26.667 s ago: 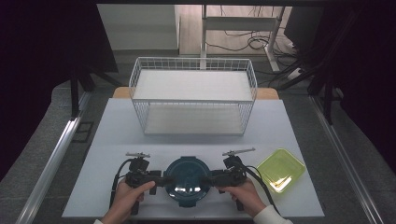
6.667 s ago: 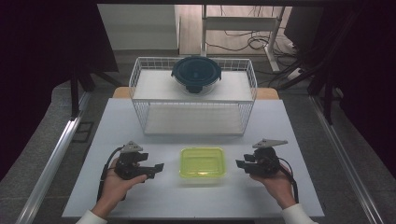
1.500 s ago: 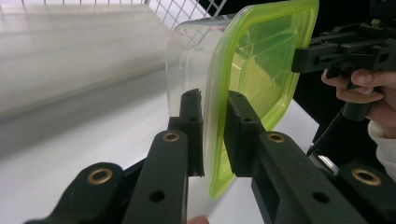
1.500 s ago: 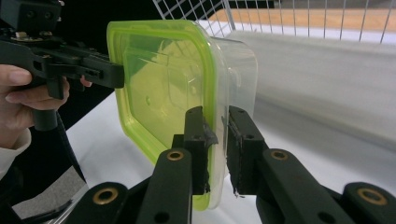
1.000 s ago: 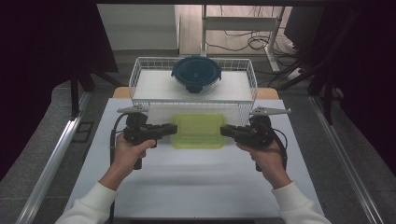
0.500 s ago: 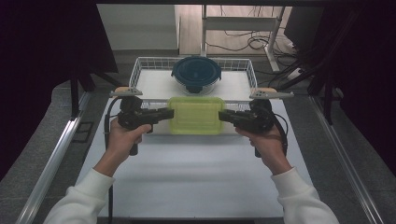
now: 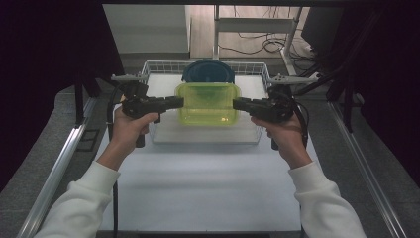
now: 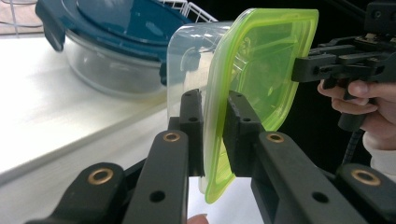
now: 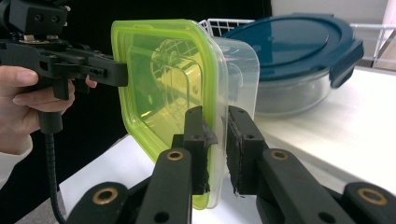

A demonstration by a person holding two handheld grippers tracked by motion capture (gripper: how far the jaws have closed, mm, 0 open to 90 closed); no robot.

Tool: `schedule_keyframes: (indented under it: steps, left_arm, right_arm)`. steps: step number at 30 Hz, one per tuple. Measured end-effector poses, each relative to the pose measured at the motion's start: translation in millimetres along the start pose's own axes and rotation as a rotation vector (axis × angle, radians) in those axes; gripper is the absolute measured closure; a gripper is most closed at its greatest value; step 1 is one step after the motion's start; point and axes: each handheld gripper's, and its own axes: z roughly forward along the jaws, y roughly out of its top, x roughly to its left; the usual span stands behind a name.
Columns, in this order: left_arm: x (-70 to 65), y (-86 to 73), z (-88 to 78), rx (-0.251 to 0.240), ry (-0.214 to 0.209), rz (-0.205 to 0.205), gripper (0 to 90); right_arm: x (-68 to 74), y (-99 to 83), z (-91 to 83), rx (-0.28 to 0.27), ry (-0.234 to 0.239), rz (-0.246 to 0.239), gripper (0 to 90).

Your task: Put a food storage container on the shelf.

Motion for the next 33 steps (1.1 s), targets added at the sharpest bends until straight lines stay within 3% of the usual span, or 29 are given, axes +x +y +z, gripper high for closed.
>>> schedule_keyframes:
  steps: [19,26,33]
  left_arm:
    - [19.0,53.6,8.8,0.001,-0.03,-0.03,79.1]
    - [26.4,73.1,17.2,0.017,-0.017,-0.052,79.2]
    - [35.5,86.8,22.0,0.026,-0.015,-0.079,79.4]
  right_arm:
    - [-15.9,51.6,4.0,-0.002,-0.012,-0.004,77.8]
    - [-32.4,68.1,10.6,0.007,-0.012,0.055,78.3]
    - [-42.1,80.0,15.8,0.0,-0.004,0.084,78.4]
